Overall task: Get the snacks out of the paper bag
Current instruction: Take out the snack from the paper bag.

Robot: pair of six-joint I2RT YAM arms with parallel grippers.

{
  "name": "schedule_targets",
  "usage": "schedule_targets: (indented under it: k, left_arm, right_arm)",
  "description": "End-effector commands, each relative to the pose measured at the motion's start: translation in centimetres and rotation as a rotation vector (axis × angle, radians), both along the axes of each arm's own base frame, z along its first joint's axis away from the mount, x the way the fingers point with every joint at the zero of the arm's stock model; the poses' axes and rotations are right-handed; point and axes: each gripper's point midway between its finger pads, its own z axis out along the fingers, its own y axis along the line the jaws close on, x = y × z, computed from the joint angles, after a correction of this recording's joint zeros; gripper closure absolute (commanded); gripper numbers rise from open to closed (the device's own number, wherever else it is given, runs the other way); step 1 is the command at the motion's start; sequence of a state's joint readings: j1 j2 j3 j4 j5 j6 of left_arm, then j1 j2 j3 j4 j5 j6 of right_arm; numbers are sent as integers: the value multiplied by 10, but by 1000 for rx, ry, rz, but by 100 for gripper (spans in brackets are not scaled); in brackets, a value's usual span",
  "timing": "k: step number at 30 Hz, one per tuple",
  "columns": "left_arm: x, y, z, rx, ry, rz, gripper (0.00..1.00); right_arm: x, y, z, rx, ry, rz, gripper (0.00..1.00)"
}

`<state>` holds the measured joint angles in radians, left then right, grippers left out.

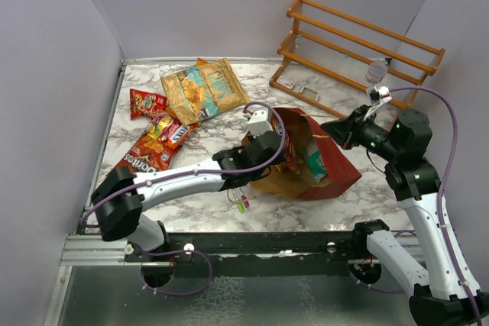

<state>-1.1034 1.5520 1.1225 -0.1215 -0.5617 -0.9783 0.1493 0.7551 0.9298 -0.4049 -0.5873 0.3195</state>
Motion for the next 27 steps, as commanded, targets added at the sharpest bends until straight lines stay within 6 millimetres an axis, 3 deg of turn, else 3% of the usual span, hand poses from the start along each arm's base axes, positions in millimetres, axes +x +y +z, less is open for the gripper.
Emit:
schedule_targets:
  k: [1,10,14,22,27]
  left_arm:
    - [-21,-7,66,-178,-134,-176,100]
    - [-65,21,111,-184,-323,-436,100]
    - [-78,44,126,-134,-429,-498,100]
    - [-88,91,163,33,-623,-537,100]
    - [-79,119,181,178,-688,-481,100]
  right_arm:
    - [1,-4,-6,-13,9,-30,99]
    - [2,-6,-7,-18,9,-41,99]
    - [3,-6,-8,-18,10,-41,99]
    - [5,-5,-9,-18,16,-38,99]
    - [7,-5,-10,-19,19,-38,99]
